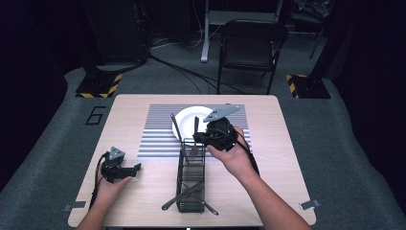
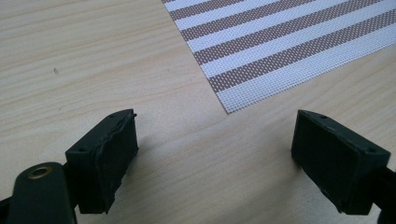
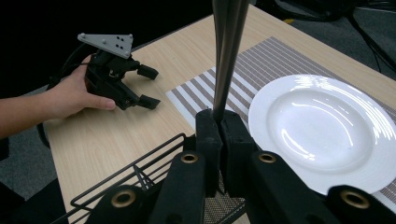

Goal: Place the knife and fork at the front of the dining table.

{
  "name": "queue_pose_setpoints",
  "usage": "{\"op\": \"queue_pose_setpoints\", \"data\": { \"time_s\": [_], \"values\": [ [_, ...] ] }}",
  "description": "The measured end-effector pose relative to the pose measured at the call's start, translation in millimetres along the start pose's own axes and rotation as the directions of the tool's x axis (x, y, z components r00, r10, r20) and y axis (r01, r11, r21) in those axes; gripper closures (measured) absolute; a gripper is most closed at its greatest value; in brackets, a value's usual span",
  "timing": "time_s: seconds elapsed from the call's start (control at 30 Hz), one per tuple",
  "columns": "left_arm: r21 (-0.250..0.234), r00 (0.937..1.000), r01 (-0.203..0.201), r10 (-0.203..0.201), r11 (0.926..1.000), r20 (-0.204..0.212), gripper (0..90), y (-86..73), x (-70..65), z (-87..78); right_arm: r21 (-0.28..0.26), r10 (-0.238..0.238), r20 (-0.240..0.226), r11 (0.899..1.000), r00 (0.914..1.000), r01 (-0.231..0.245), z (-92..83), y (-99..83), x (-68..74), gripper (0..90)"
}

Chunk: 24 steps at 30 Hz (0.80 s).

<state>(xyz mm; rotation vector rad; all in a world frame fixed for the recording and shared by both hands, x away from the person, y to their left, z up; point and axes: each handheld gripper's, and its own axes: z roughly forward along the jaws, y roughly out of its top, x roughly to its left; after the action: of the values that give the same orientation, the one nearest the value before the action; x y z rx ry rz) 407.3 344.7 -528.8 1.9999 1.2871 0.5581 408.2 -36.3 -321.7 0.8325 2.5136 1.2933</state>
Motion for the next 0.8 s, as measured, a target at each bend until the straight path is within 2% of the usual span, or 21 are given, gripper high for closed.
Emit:
{"op": "queue_pose_setpoints", "data": {
  "time_s": [0.17, 0.37, 0.8],
  "values": [
    [0.0, 1.0, 0.0, 0.0, 1.0, 0.0, 14.3, 0.0, 0.0, 0.0, -0.007, -0.01, 0.0, 1.0, 0.9999, 0.01, -17.1, 10.3, -0.5, 87.7],
    [0.0, 1.0, 0.0, 0.0, 1.0, 0.0, 14.3, 0.0, 0.0, 0.0, -0.025, 0.007, 0.002, 1.0, 1.0, -0.007, -33.1, 16.4, -9.0, 87.8],
    [0.001, 1.0, 0.002, -0.002, 1.0, 0.0, 14.3, 0.0, -0.1, -0.1, -0.039, 0.051, 0.039, 0.998, 0.9979, -0.05, -57.1, 13.5, -30.2, 87.8]
  ]
}}
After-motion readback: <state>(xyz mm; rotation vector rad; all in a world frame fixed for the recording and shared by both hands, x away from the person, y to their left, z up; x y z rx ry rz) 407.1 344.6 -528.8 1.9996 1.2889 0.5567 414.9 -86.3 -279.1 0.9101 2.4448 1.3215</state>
